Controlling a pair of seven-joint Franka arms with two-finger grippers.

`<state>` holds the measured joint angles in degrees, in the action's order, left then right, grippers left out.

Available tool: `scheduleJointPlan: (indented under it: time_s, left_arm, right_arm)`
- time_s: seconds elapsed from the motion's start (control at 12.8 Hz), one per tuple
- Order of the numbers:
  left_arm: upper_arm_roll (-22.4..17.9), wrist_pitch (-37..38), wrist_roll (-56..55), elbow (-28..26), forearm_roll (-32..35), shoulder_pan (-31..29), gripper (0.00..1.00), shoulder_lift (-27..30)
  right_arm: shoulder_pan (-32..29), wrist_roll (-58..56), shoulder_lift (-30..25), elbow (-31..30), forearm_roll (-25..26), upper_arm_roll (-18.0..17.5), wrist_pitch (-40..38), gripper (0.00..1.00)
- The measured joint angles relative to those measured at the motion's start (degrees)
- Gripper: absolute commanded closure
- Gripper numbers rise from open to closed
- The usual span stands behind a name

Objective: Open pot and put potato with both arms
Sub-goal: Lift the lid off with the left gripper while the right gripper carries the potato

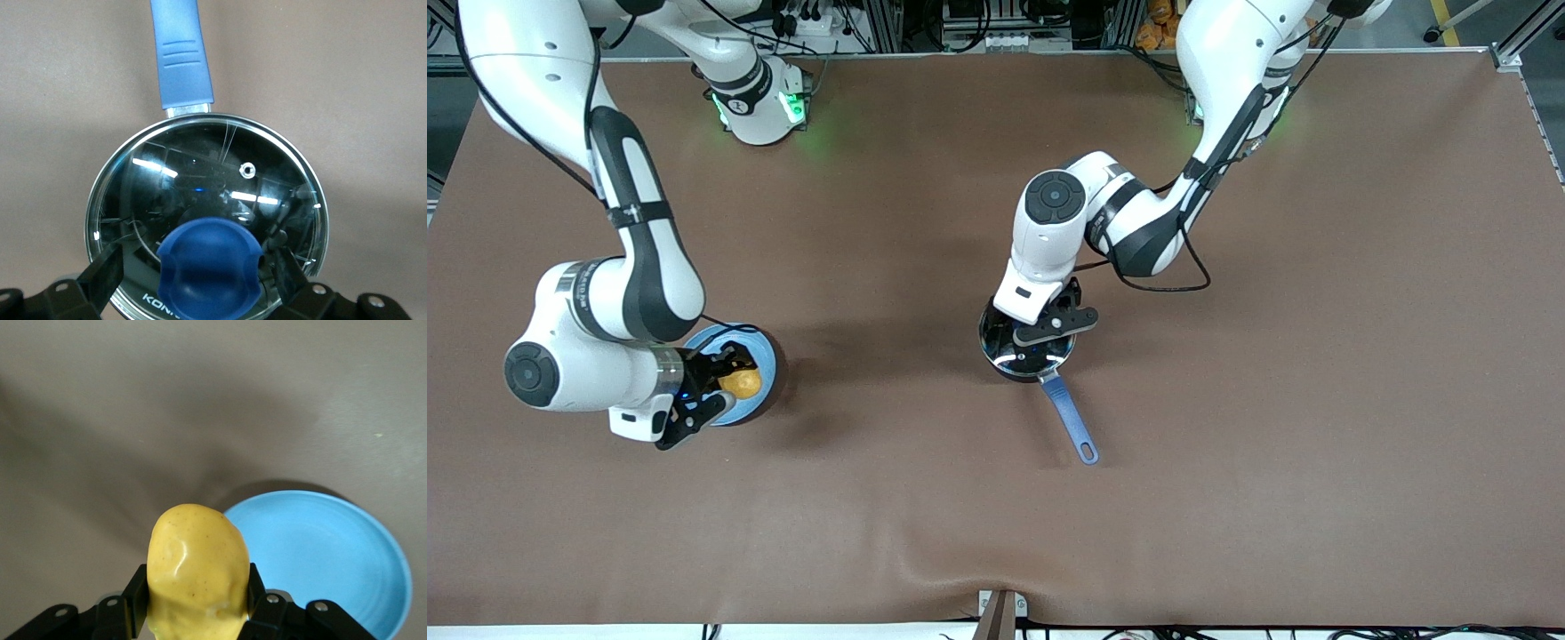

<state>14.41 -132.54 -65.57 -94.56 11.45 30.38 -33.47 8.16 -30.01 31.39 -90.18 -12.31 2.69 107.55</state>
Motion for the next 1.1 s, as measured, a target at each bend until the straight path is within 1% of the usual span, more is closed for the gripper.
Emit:
scheduleJointPlan:
  time_s: [0.08,0.31,0.39,0.63,0.78,0.94,1.1]
  left_arm:
    - [-0.04,0.0,0.0,0.05,0.0,-0.02,0.34,0.0]
    - [-0.04,-0.25,-0.02,0.22,0.0,-0.02,0.85,0.0]
    - [-0.03,-0.26,-0.02,0.36,0.01,-0.01,0.99,0.01]
    - [-0.04,-0.24,-0.02,0.83,0.01,-0.02,1.0,-0.01]
    - [-0.06,0.12,-0.02,2.48,0.01,-0.03,1.0,0.04]
    - [-0.22,3.03,0.02,4.86,0.17,-0.54,1.0,0.72]
    - [-0.43,7.21,3.61,6.03,0.45,-3.9,1.0,3.36]
  right_arm:
    - [1.44,2.94,-0.73,0.04,-0.22,-0.12,-0.69,1.0]
    - [5.96,10.97,-2.41,0.04,-2.74,-0.24,-2.42,1.0]
    - [7.24,13.6,-2.88,0.04,-2.99,-0.26,-2.67,1.0]
    - [10.73,19.93,-4.04,0.04,-3.3,-0.29,-3.01,1.0]
    - [12.55,23.65,-4.4,0.04,-3.4,-0.34,-3.03,1.0]
    - [14.48,27.89,-4.61,0.06,-3.69,-0.59,-2.94,1.0]
    - [16.96,32.06,-4.85,0.11,-5.75,-0.79,-2.57,1.0]
